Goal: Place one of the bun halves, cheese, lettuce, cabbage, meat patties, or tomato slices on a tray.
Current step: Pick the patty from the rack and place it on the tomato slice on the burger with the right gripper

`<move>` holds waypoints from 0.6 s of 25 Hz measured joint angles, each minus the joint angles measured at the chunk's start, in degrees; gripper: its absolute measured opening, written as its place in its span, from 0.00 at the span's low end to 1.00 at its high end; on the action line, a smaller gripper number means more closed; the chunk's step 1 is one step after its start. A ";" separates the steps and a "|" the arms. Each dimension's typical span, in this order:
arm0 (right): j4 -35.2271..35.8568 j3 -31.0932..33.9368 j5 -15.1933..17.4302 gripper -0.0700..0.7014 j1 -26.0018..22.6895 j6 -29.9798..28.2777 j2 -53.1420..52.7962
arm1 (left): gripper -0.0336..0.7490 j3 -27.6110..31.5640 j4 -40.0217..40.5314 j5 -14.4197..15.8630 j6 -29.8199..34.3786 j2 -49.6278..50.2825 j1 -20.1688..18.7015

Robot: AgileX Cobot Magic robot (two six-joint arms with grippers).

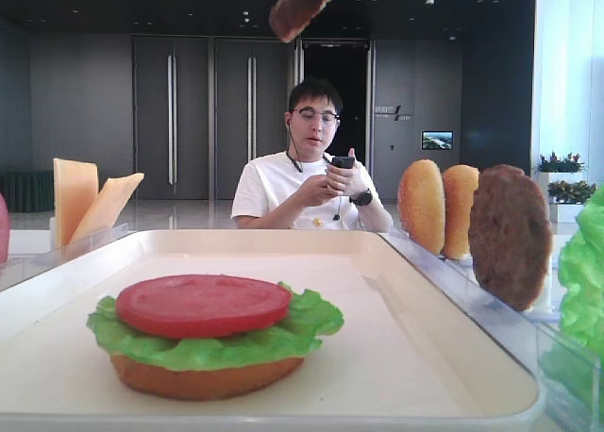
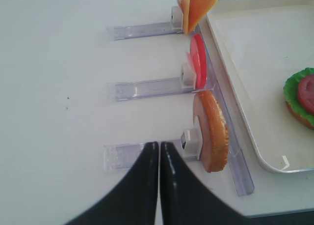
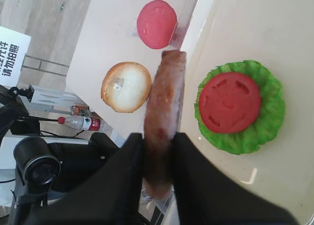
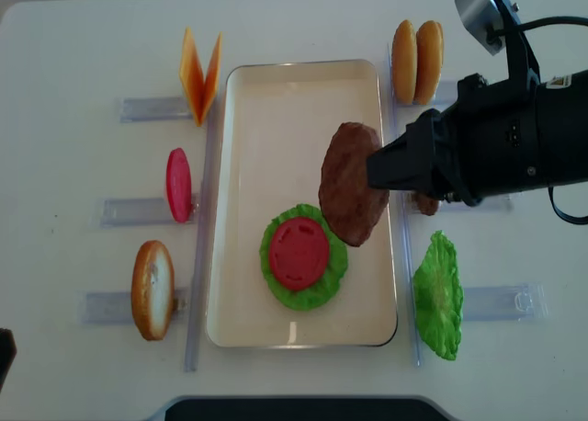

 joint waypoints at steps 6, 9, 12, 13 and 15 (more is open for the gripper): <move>0.24 0.62 -0.12 0.31 0.00 -0.21 -2.06 | 0.03 0.00 0.00 0.00 0.00 0.00 0.00; -0.69 0.62 -0.91 0.31 0.00 -0.28 -2.13 | 0.03 0.00 0.00 0.00 0.00 0.00 0.00; -1.65 0.62 -1.66 0.31 0.00 -0.28 -1.44 | 0.03 0.00 0.00 0.00 0.00 0.00 0.00; -1.70 0.62 -1.59 0.31 0.00 -0.38 -0.83 | 0.03 0.00 0.00 0.00 0.00 0.00 0.00; -0.76 0.62 -1.21 0.31 0.00 -1.14 1.18 | 0.03 0.00 0.00 0.00 0.00 0.00 0.00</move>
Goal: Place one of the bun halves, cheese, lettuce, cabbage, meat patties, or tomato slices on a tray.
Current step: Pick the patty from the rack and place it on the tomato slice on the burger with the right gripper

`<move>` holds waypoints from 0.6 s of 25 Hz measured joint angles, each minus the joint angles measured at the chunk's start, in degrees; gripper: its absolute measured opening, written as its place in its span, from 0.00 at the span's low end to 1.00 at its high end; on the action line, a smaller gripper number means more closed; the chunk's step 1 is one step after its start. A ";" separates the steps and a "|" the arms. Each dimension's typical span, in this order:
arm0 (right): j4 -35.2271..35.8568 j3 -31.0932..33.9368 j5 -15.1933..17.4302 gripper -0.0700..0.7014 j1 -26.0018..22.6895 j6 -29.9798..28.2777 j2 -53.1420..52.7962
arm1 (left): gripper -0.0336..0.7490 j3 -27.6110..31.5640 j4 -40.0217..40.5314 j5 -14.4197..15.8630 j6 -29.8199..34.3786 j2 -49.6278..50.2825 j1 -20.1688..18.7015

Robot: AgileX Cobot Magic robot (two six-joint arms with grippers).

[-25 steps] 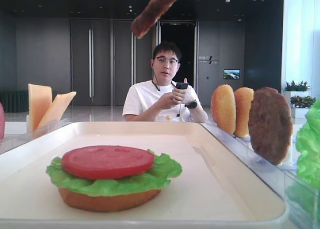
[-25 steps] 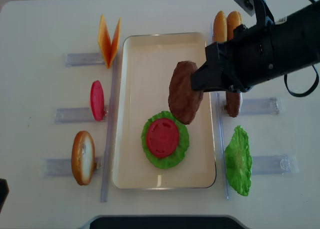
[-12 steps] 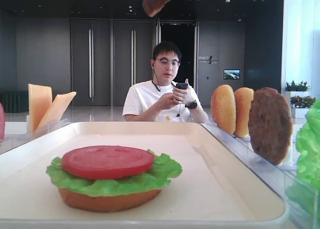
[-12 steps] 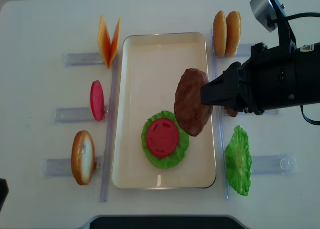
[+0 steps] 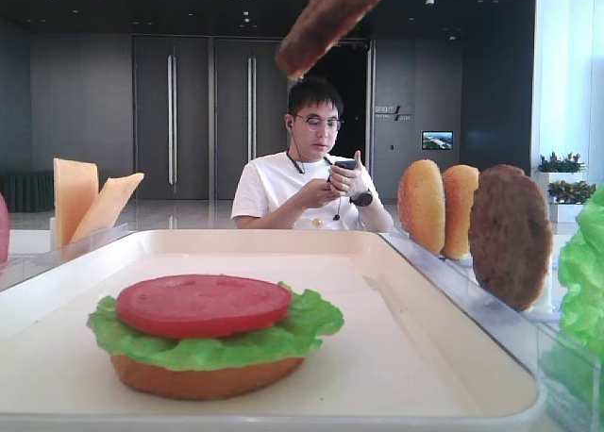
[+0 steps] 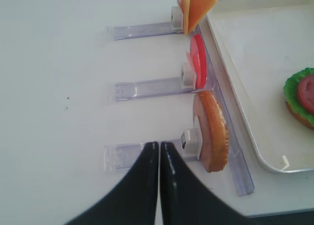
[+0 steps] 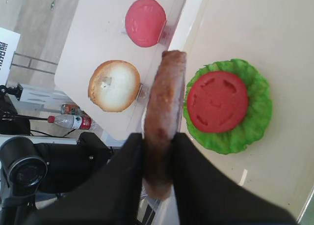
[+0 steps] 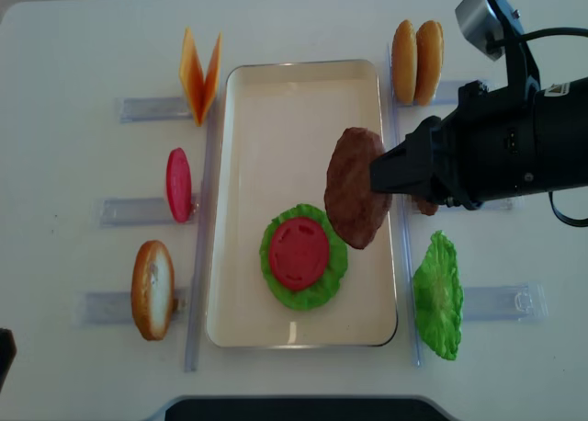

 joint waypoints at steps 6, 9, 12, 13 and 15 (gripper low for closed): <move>8.51 0.04 1.64 0.31 0.08 -6.48 5.53 | 0.03 0.00 0.00 0.00 0.00 0.00 0.00; 11.18 0.04 1.84 0.31 0.61 -8.82 7.95 | 0.03 0.00 0.00 0.00 0.00 0.00 0.00; 14.75 0.04 1.84 0.31 2.00 -11.63 10.83 | 0.03 0.00 0.00 0.00 0.00 0.00 0.00; 16.05 0.04 1.84 0.31 2.47 -12.55 11.80 | 0.03 0.00 0.00 0.00 0.00 0.00 0.00; 18.14 0.04 1.84 0.31 3.68 -13.99 13.59 | 0.03 0.00 0.00 0.00 0.00 0.00 0.00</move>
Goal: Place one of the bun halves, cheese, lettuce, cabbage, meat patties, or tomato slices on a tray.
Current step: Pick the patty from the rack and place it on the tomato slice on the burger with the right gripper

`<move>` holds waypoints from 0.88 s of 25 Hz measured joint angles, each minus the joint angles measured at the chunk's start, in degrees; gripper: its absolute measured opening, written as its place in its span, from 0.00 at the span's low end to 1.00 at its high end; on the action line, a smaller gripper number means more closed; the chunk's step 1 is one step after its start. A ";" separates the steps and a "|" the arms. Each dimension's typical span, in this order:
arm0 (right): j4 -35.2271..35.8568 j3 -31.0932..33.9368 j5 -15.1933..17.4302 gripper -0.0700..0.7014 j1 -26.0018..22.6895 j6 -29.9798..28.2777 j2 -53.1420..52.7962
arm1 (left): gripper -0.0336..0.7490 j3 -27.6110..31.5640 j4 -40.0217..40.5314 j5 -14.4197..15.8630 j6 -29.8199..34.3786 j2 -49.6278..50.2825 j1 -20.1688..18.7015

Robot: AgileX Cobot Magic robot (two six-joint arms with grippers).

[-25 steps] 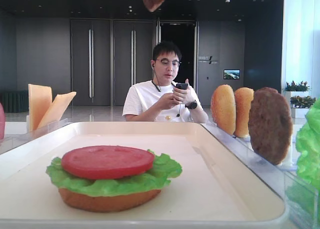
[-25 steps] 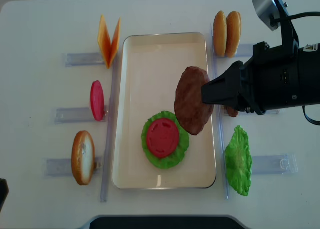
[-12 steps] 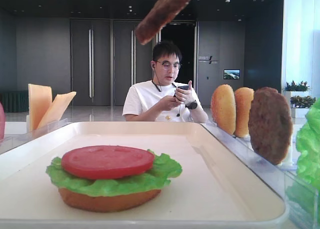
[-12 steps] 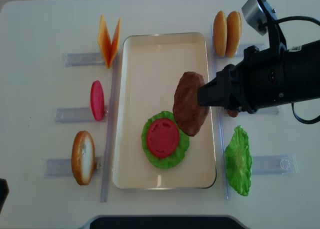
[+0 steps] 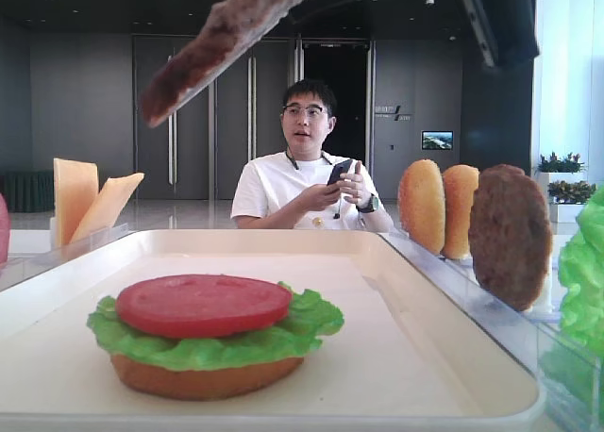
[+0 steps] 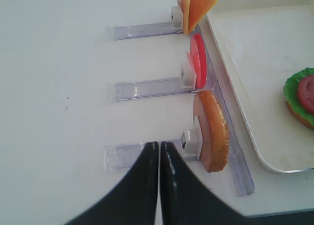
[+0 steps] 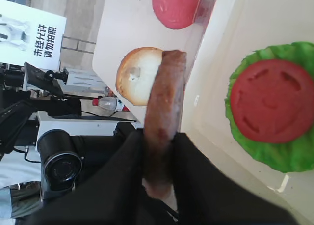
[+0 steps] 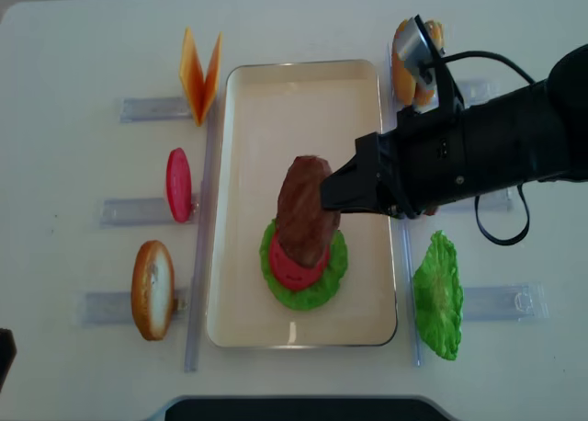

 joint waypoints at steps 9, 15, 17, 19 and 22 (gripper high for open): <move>3.63 0.00 -1.73 0.31 2.98 -3.68 5.35 | 0.03 0.00 0.00 0.00 0.00 0.00 0.00; 5.02 0.00 -2.43 0.31 3.22 -4.25 7.58 | 0.03 0.00 0.00 0.00 -0.13 0.00 0.00; 5.64 0.00 -2.56 0.31 3.28 -4.59 8.35 | 0.03 0.00 0.00 0.00 -0.13 0.00 0.00; 6.28 0.00 -2.56 0.31 3.35 -5.07 8.73 | 0.03 0.00 0.00 0.00 -0.13 0.00 0.00; 7.80 0.00 -2.56 0.31 3.63 -5.49 8.97 | 0.03 0.00 0.00 0.00 -0.13 0.00 0.00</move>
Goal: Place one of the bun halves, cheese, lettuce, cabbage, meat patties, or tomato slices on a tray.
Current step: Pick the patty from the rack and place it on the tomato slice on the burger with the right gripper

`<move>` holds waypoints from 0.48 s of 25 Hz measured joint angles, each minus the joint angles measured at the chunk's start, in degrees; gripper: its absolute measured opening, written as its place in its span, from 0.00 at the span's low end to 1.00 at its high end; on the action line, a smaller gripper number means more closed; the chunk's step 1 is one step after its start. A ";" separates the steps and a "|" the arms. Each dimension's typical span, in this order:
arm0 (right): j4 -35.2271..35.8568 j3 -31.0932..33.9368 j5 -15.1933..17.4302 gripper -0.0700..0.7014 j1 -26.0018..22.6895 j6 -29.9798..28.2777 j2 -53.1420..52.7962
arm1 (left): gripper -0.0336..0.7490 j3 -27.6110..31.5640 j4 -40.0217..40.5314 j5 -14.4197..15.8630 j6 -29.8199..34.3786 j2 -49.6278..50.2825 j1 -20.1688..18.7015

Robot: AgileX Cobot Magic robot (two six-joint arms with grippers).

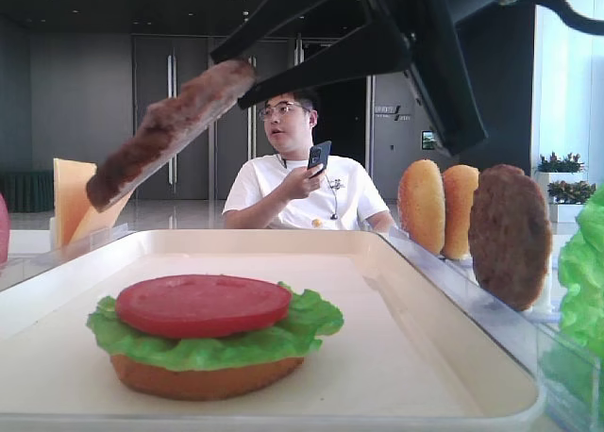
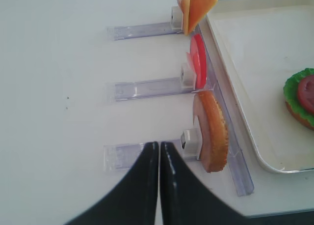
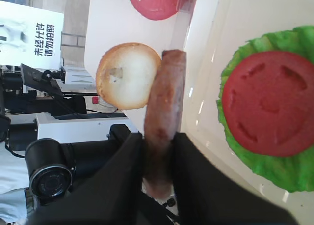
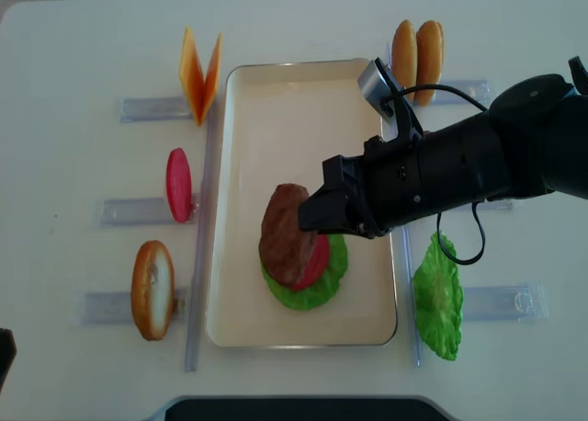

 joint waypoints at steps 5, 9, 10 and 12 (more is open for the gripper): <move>1.29 0.00 -0.05 0.31 1.81 -0.87 1.80 | 0.03 0.00 0.00 0.00 0.00 0.00 0.00; 3.47 0.00 -0.07 0.31 2.46 -1.82 2.06 | 0.03 0.00 0.00 0.00 0.00 0.00 0.00; 3.66 0.00 -0.07 0.31 2.46 -1.93 2.08 | 0.03 0.00 0.00 0.00 0.00 0.00 0.00; 3.97 0.00 -0.07 0.31 2.58 -2.08 2.08 | 0.03 0.00 0.00 0.00 0.00 0.00 0.00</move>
